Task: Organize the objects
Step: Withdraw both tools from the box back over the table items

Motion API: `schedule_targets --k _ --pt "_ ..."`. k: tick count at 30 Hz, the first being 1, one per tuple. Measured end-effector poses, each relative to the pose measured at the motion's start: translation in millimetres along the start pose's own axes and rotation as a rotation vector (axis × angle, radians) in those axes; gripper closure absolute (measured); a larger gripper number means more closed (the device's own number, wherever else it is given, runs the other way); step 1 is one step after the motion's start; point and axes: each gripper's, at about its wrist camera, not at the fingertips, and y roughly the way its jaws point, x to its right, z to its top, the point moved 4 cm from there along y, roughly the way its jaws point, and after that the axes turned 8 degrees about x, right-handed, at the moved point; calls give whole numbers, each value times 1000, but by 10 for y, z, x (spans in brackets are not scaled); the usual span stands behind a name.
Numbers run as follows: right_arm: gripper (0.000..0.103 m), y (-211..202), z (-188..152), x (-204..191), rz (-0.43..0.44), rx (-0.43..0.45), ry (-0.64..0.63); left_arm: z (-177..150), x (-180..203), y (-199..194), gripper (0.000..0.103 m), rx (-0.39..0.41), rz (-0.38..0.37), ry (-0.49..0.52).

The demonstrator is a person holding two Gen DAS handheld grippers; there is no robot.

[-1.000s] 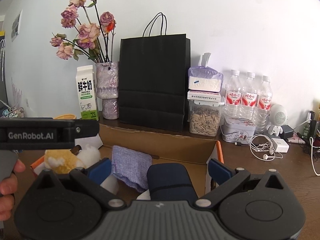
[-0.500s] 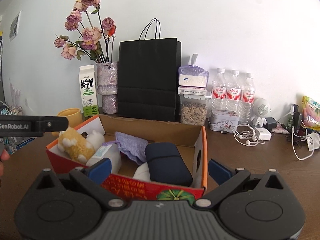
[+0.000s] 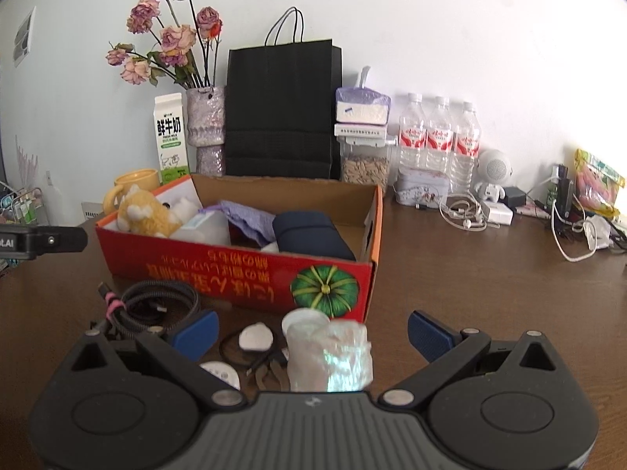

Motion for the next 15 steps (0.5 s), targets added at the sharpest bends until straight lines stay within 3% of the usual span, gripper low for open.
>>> schedule_targets --k 7,15 --pt "0 37 -213 103 -5 -51 32 -241 -14 -45 0 -62 -12 24" --pt "1 150 -210 152 17 -66 39 -298 47 -28 0 -84 -18 34"
